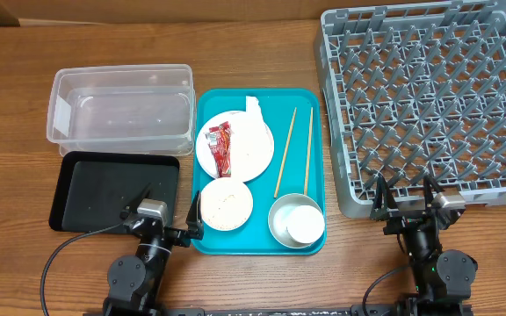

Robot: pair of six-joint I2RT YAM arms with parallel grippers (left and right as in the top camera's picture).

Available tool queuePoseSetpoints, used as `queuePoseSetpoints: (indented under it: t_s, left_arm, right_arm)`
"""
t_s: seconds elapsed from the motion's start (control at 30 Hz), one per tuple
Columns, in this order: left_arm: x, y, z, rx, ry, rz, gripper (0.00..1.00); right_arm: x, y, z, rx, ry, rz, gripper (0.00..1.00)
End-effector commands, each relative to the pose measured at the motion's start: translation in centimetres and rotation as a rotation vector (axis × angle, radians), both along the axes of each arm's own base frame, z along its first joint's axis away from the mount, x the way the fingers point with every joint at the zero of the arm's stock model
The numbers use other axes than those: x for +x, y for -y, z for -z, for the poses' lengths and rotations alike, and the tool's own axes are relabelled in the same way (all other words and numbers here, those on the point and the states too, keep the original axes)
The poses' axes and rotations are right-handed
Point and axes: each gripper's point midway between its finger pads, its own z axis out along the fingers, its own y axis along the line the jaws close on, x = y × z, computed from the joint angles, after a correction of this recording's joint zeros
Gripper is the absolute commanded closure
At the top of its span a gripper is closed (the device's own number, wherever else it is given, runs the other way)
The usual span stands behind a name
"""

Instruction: Sort waste into correct bins and load items into the dishwasher

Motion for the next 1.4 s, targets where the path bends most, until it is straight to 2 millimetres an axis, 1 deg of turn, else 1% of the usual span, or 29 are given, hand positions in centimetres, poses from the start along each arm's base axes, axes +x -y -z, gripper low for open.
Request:
queuePoseSetpoints:
  t_s: [0.0, 0.03, 0.17, 0.23, 0.33, 0.43, 0.47, 0.53, 0.57, 0.63, 0.77, 0.8, 0.9, 1.03, 1.07, 1.13, 1.17, 1.2, 1.23, 1.3, 1.33, 1.37]
  left_arm:
    - [0.0, 0.0, 0.1, -0.007, -0.001, 0.001, 0.00]
    - [0.0, 0.0, 0.1, -0.007, -0.001, 0.001, 0.00]
    - [0.0, 0.0, 0.1, -0.007, -0.001, 0.001, 0.00]
    - [0.0, 0.0, -0.1, -0.009, 0.008, 0.001, 0.00]
    - [0.0, 0.3, -0.7, -0.024, 0.028, 0.020, 0.00]
    - [-0.3, 1.3, -0.7, -0.069, 0.014, 0.073, 0.00]
    - [-0.5, 1.9, -1.1, -0.109, 0.021, 0.112, 0.00]
    - [-1.1, 3.5, -2.7, -0.164, 0.059, 0.212, 0.00]
    - [-1.6, 4.3, -3.8, -0.188, 0.085, 0.265, 0.00]
    - [-2.4, 4.9, -6.2, -0.243, 0.121, 0.317, 0.00]
    - [-3.5, 4.4, -10.4, -0.264, 0.128, 0.304, 0.00]
    - [-3.8, 4.1, -11.5, -0.264, 0.108, 0.286, 0.00]
    - [-4.5, 3.7, -13.8, -0.258, 0.006, 0.255, 0.00]
    - [-4.6, 4.1, -15.6, -0.236, -0.221, 0.251, 0.00]
    - [-4.6, 4.8, -16.0, -0.222, -0.302, 0.287, 0.00]
    - [-4.9, 6.1, -17.1, -0.178, -0.381, 0.375, 0.00]
    - [-4.9, 6.8, -17.7, -0.151, -0.416, 0.419, 0.00]
    - [-4.7, 6.9, -18.0, -0.149, -0.432, 0.425, 0.00]
    - [-4.5, 7.4, -18.5, -0.183, -0.459, 0.446, 0.00]
    - [-4.1, 9.4, -19.7, -0.240, -0.489, 0.567, 0.00]
    - [-4.0, 10.2, -19.7, -0.253, -0.500, 0.618, 0.00]
    - [-3.7, 10.9, -19.3, -0.262, -0.533, 0.655, 0.00]
  right_arm:
    - [0.0, -0.2, 0.1, 0.004, 0.005, -0.013, 0.00]
    - [-0.1, -0.6, 0.0, 0.004, 0.009, -0.037, 0.00]
    - [-1.2, -4.6, -1.1, -0.002, 0.055, -0.278, 0.00]
    - [-1.9, -5.9, -1.4, 0.021, 0.054, -0.365, 0.00]
    - [-2.6, -6.7, -2.5, 0.117, 0.023, -0.414, 0.00]
    - [-3.4, -6.9, -4.8, 0.131, 0.026, -0.429, 0.00]
    - [-3.8, -6.9, -5.8, 0.130, 0.028, -0.428, 0.00]
    - [-4.6, -6.7, -7.9, 0.134, 0.016, -0.409, 0.00]
    - [-5.0, -6.5, -9.0, 0.138, -0.002, -0.396, 0.00]
    - [-5.7, -6.5, -11.0, 0.134, -0.054, -0.388, 0.00]
    - [-6.3, -6.7, -14.0, 0.163, -0.196, -0.386, 0.00]
    - [-6.2, -6.7, -14.7, 0.170, -0.239, -0.384, 0.00]
    - [-5.3, -6.6, -16.0, 0.165, -0.348, -0.380, 0.00]
    - [-3.5, -6.6, -17.0, 0.178, -0.468, -0.379, 0.00]
    - [-2.9, -6.6, -17.3, 0.182, -0.486, -0.374, 0.00]
    - [-2.2, -7.0, -17.5, 0.222, -0.521, -0.398, 0.00]
    - [-2.3, -7.6, -16.8, 0.254, -0.571, -0.430, 0.00]
    - [-2.3, -7.9, -16.6, 0.265, -0.587, -0.452, 0.00]
    - [-2.1, -8.1, -16.5, 0.266, -0.595, -0.463, 0.00]
    - [-2.0, -8.1, -15.5, 0.281, -0.645, -0.458, 0.00]
    - [-2.1, -8.1, -15.2, 0.284, -0.662, -0.455, 0.00]
    - [-2.2, -8.0, -15.0, 0.284, -0.674, -0.452, 0.00]
